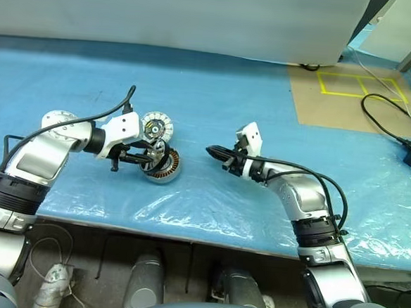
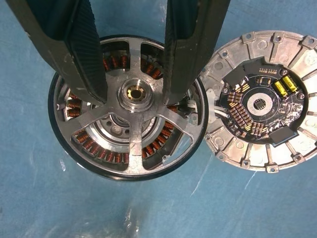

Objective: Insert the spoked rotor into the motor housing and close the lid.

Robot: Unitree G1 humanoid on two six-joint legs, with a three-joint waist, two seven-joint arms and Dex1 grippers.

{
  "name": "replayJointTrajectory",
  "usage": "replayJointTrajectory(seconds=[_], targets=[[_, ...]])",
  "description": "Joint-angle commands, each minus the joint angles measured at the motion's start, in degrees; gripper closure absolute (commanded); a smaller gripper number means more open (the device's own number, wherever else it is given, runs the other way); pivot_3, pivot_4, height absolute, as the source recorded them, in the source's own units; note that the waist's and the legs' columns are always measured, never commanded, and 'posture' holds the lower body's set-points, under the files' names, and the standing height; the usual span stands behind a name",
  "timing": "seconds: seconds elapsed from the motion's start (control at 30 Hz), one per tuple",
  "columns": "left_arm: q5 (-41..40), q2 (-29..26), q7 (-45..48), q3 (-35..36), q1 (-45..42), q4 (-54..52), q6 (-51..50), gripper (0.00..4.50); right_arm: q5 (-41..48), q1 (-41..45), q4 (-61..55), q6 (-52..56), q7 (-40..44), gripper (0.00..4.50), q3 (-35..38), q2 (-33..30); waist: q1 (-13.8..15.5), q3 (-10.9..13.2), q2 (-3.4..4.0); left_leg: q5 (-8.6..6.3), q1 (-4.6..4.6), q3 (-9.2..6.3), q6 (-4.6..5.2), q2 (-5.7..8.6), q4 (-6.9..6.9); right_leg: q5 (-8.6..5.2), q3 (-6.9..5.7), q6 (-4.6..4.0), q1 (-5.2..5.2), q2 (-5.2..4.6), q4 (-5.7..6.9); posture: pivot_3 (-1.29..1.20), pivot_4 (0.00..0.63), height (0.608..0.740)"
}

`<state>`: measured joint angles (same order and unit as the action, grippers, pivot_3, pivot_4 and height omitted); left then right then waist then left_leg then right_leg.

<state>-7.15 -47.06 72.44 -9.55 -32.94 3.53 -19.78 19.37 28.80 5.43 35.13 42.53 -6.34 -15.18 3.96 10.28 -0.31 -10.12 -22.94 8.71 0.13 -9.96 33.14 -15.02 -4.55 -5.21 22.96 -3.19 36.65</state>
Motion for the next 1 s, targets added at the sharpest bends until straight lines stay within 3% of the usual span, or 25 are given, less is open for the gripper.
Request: replayJointTrajectory(seconds=[0.03,0.43,0.47,0.6,0.8,1.0], targets=[[1.23,-0.11,-0.96,-0.53,-0.34,-0.25,1.08,3.15,0.41,0.17,-2.89,-1.00,0.06,4.50,0.20,-0.18,-0.01,0.00,0.00,0.00,0.00,0.00,0.00,0.00,0.00,0.00,0.00,0.00,0.00,0.00,0.00,0.00,0.150,0.740],[1.49,0.11,-1.41,-1.02,0.11,0.09,1.83,3.15,0.25,0.08,-2.71,-1.22,-0.10,4.50,-0.07,-0.19,0.00,0.00,0.00,0.00,0.00,0.00,0.00,0.00,0.00,0.00,0.00,0.00,0.00,0.00,0.00,0.00,0.150,0.740],[1.76,0.40,-2.04,-0.93,-0.25,0.56,2.26,2.44,0.26,0.08,-2.66,-1.21,-0.08,4.50,-0.07,-0.19,0.00,0.00,0.00,0.00,0.00,0.00,0.00,0.00,0.00,0.00,0.00,0.00,0.00,0.00,0.00,0.00,0.150,0.740],[0.84,0.82,-1.88,-0.46,-0.90,0.55,1.55,1.24,0.31,0.02,-2.64,-1.10,-0.01,4.50,-0.07,-0.23,0.01,0.00,0.00,0.00,0.00,0.00,0.00,0.00,0.00,0.00,0.00,0.00,0.00,0.00,0.00,0.00,0.150,0.740],[-1.89,2.44,-2.43,1.48,-3.68,0.03,-1.12,1.24,0.30,-0.25,-2.61,-0.93,0.21,4.50,-0.32,-0.24,0.06,0.00,0.00,0.01,-0.01,0.00,0.01,0.01,0.00,0.00,0.00,0.01,0.00,-0.01,0.00,0.00,0.150,0.740],[-10.79,2.69,-1.63,6.56,-4.82,-4.34,-9.78,1.24,1.37,0.07,-3.19,-0.49,0.39,4.50,0.23,-0.06,0.02,0.00,0.00,0.01,-0.03,0.00,0.01,0.01,0.01,0.00,-0.01,0.00,0.01,-0.01,0.00,0.00,0.150,0.740]])
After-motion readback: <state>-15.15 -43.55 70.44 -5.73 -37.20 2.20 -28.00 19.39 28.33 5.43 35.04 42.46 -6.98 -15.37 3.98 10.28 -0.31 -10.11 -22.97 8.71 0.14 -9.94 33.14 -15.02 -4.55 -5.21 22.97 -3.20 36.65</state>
